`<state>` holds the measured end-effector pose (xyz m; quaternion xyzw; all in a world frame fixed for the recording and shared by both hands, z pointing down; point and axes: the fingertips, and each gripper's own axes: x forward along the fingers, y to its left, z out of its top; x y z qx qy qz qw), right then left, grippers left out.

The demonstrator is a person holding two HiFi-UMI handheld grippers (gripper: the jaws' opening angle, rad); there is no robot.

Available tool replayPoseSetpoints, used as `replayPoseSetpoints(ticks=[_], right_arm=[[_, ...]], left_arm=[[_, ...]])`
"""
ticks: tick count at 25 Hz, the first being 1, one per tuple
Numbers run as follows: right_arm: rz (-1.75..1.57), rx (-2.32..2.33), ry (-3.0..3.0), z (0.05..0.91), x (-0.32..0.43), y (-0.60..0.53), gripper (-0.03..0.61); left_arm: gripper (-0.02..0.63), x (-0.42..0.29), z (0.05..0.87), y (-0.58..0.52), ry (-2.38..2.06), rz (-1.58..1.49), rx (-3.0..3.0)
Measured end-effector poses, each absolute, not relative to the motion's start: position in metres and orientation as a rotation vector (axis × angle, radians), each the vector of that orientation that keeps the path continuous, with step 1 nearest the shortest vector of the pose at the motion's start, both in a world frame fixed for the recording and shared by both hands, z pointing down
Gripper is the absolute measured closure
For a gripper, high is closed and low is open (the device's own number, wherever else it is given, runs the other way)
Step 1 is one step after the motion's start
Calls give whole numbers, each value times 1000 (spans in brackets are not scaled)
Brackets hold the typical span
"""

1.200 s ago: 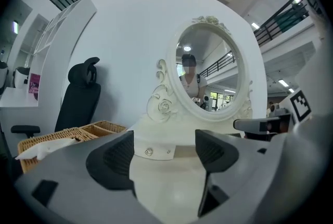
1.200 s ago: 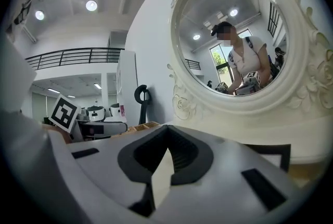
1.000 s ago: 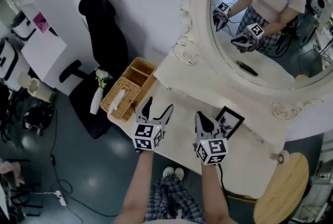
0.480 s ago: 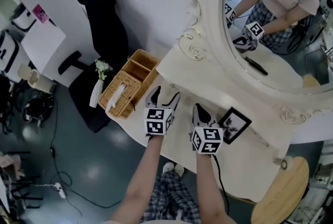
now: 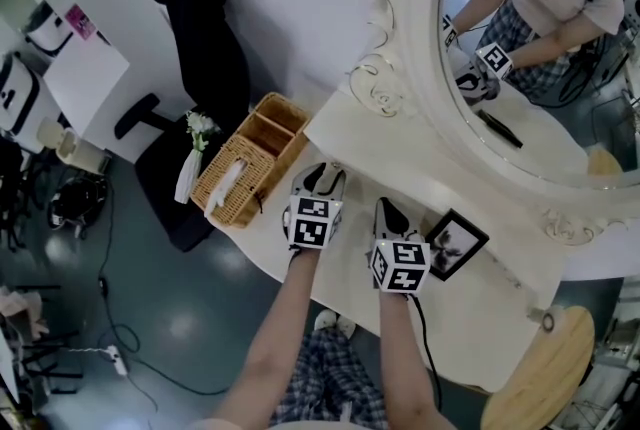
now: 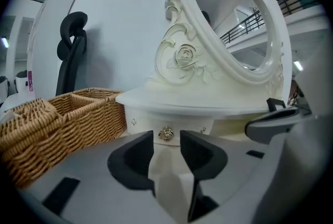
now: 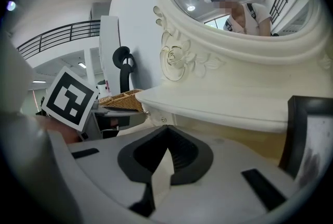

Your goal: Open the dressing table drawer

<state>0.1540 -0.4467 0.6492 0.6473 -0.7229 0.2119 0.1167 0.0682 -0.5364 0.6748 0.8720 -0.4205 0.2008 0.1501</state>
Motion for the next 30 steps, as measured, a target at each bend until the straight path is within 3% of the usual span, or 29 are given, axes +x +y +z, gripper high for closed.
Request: replayPoseSetpoints(ticks=[12,14,30], right_arm=[[636,1911,-2104,652,167,-450,566],[636,1912,-2099,653,170,-449,566],[648,1918,-2076,657,178,-441,566]], left_arm=[[465,79,690,-547,-1176,649,2485],[497,80,691,-548,-1183,657,2487],[503,72,690,-536,-1171,674,2506]])
